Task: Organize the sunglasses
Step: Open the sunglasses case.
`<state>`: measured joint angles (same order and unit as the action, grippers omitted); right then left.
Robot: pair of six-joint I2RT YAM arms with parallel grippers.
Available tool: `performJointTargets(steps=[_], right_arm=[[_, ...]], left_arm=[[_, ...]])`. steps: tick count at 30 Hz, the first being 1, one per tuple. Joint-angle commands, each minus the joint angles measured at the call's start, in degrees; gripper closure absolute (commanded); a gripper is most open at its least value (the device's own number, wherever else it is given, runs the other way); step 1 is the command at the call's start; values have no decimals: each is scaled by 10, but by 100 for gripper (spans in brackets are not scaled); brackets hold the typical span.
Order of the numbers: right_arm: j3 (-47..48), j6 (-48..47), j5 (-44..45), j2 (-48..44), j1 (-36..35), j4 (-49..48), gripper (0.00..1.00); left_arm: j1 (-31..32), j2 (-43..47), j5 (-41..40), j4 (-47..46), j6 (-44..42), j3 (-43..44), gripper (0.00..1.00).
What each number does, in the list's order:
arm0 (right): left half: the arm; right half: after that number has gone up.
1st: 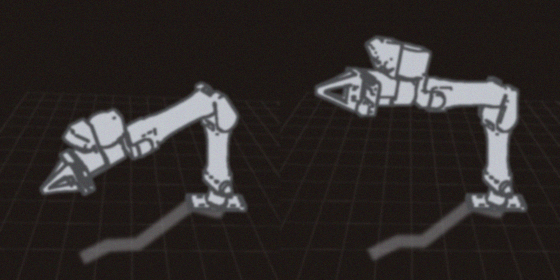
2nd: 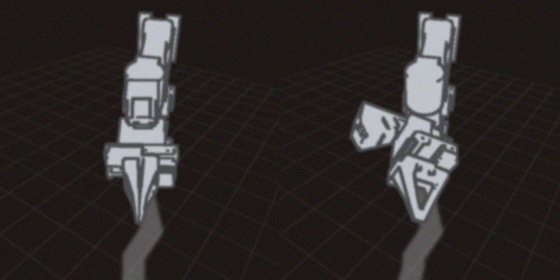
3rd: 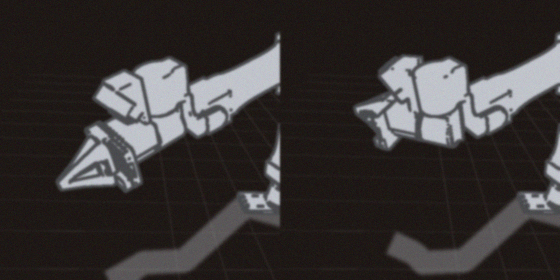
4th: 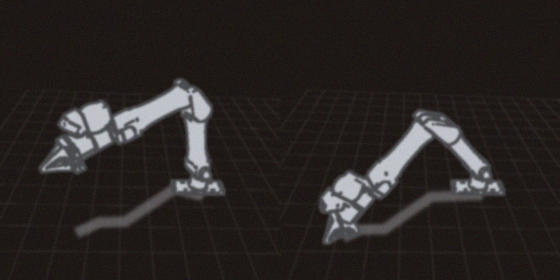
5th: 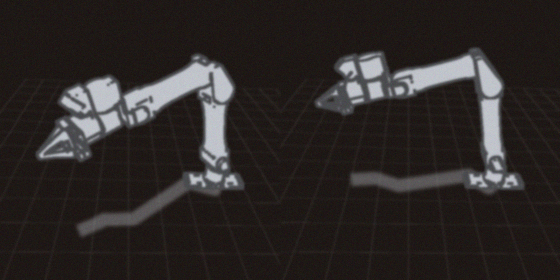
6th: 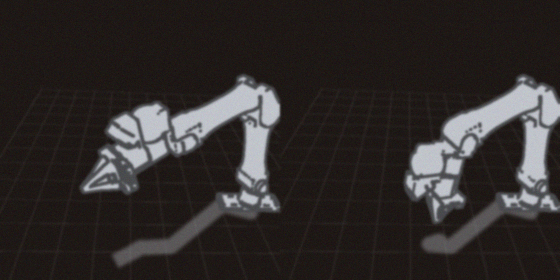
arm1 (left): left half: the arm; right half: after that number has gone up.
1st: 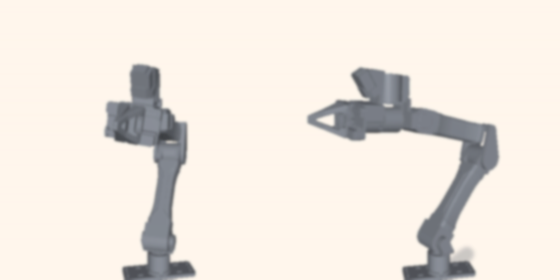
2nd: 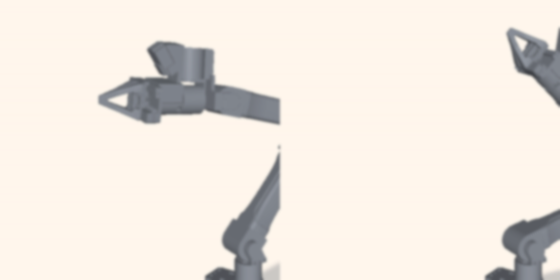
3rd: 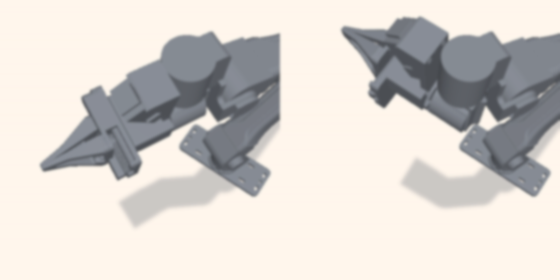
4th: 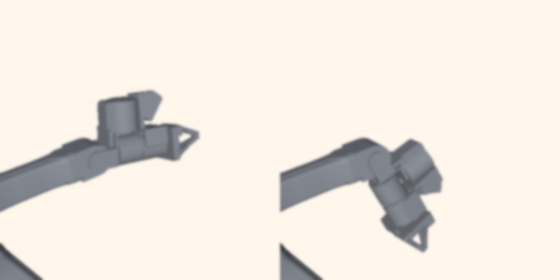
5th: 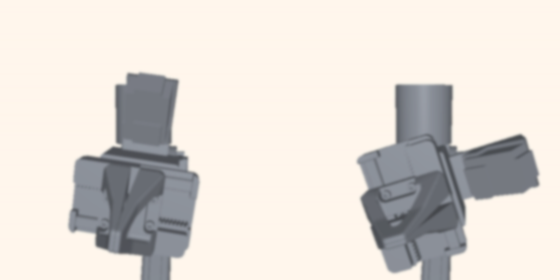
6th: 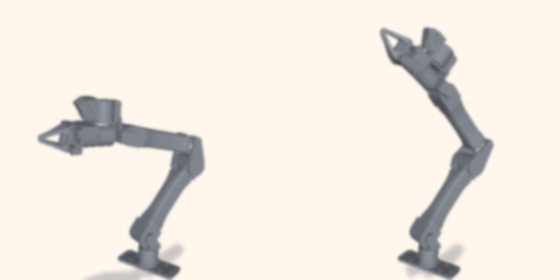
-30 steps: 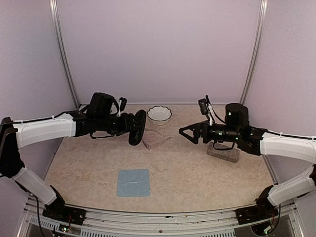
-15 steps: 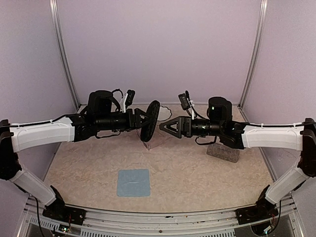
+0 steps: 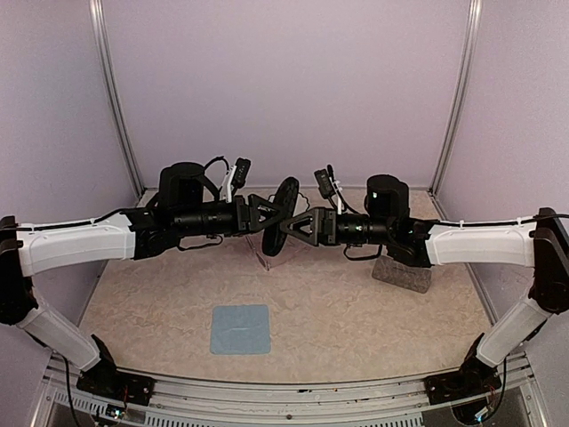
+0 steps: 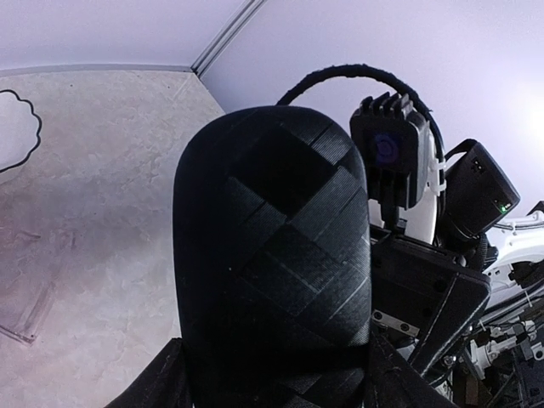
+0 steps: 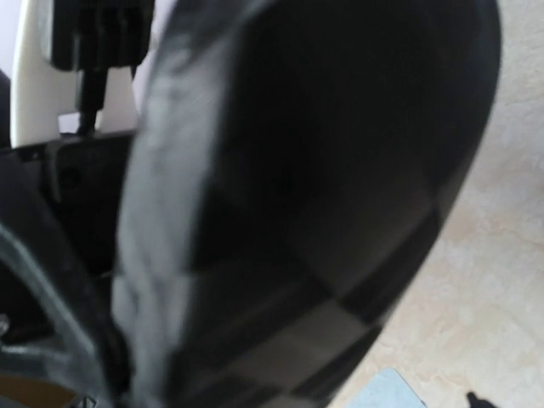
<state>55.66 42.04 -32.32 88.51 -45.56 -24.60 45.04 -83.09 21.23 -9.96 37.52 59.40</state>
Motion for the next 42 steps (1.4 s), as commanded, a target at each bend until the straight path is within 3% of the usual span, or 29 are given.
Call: performJointTargets(steps=[1,33,42], right_arm=[[14,6,15,5,-5,-11,5],[-19,-18,205,1,2,159,9],[-24,-24,221,-13,3,168,10]], left_arm=[[6,21,18,-41,2,-3,100],[6,62,87,-127,24,-26,100],[5,71,92,-130,25,-30,100]])
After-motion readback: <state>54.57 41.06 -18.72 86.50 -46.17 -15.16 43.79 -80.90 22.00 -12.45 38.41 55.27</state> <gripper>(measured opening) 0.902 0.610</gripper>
